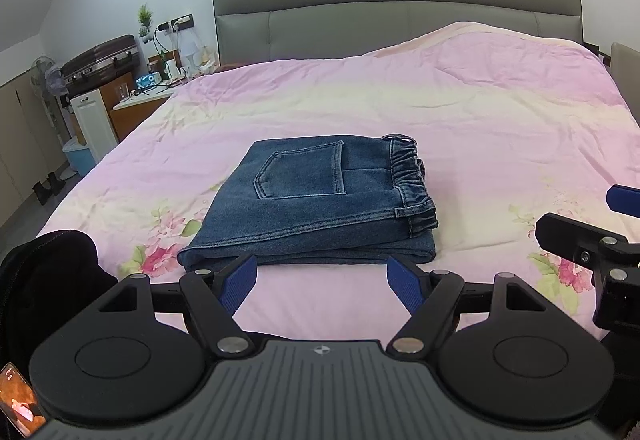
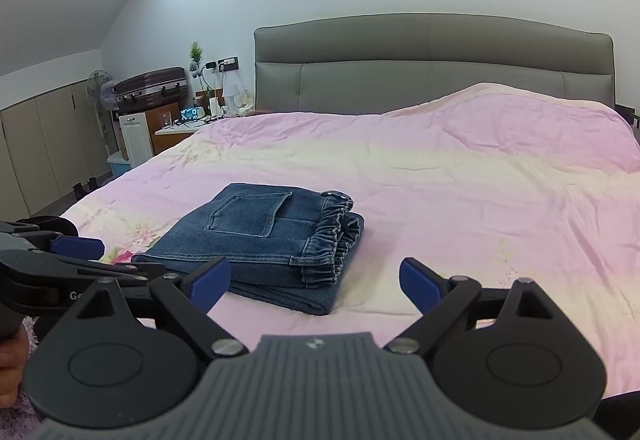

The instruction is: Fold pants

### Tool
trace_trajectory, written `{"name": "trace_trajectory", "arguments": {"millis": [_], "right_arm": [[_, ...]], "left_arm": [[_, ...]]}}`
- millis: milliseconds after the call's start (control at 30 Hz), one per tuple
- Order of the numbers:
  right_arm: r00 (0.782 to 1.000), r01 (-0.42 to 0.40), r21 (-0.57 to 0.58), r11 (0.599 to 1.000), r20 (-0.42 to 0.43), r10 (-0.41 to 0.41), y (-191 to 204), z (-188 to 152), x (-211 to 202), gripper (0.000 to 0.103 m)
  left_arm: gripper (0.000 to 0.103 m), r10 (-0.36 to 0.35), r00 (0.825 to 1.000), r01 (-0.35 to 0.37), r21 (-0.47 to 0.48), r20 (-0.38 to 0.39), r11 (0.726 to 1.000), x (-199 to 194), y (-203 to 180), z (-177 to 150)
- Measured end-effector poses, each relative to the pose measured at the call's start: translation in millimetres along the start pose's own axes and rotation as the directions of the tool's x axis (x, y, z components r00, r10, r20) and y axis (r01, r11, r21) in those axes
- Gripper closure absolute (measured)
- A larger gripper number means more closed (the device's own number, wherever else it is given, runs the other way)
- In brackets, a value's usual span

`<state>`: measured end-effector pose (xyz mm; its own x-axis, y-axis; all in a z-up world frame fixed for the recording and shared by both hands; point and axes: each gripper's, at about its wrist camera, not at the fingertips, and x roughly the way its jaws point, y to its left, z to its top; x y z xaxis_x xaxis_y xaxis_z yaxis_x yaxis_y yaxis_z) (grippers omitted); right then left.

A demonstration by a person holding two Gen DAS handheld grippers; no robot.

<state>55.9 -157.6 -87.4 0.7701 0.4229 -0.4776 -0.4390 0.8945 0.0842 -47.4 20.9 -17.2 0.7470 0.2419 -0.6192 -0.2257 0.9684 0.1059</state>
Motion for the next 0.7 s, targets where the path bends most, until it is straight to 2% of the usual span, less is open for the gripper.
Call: {"name": "trace_trajectory", "arguments": {"millis": [700], "right_arm": [[1.0, -0.011, -0.003, 1.0, 0.011, 0.011, -1.9, -1.6, -2.0, 0.015]], "left_arm": [[0.016, -0.003, 1.0, 0.003, 0.003, 0.004, 1.0, -1.7, -1.1, 0.5]]}}
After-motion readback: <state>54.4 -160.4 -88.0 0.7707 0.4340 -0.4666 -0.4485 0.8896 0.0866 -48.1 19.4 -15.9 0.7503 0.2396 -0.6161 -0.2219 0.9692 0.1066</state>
